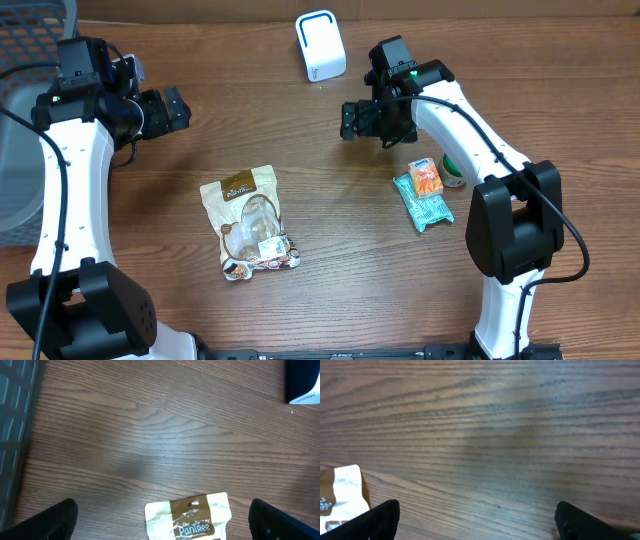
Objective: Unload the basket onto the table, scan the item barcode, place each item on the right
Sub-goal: 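Move the right gripper left over the PanTree snack bag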
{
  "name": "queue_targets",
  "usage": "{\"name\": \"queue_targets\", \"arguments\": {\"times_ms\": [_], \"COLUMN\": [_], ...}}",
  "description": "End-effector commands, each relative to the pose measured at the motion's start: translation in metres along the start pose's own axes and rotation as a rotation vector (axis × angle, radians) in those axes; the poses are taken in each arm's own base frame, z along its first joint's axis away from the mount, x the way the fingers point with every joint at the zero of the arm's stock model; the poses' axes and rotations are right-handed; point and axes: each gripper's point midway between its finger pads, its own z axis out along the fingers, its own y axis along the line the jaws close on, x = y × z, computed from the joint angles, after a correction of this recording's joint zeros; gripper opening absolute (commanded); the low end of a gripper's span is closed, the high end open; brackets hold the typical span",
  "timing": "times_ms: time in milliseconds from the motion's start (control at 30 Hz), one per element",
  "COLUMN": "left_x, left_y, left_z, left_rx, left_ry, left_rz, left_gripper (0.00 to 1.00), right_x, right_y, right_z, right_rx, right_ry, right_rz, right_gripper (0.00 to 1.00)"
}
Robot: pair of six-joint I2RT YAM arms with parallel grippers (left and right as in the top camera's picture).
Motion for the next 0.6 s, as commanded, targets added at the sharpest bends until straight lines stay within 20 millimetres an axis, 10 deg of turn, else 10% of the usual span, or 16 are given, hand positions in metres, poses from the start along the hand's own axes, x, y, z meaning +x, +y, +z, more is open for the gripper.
{"name": "queue_targets", "arguments": {"times_ms": [0, 567], "left_x": [-0.0009, -0.0009], "left_y": [-0.0002, 0.0000], "left_z": [-0.0004, -0.0004], "left_rx": [-0.004, -0.004], "left_ry": [-0.003, -0.003], "left_rz": [-0.007, -0.007], "left_gripper": [1.00, 1.00], "right_x": [0.0006, 0.0000], "right_y": [0.0002, -0.0062], "right_z": [0.0001, -0.0001], "right_rx": [-0.005, 0.027], "right_ry": [0.000, -0.005], "right_rz": [0.001, 0.011], "right_gripper": [1.00, 1.00]}}
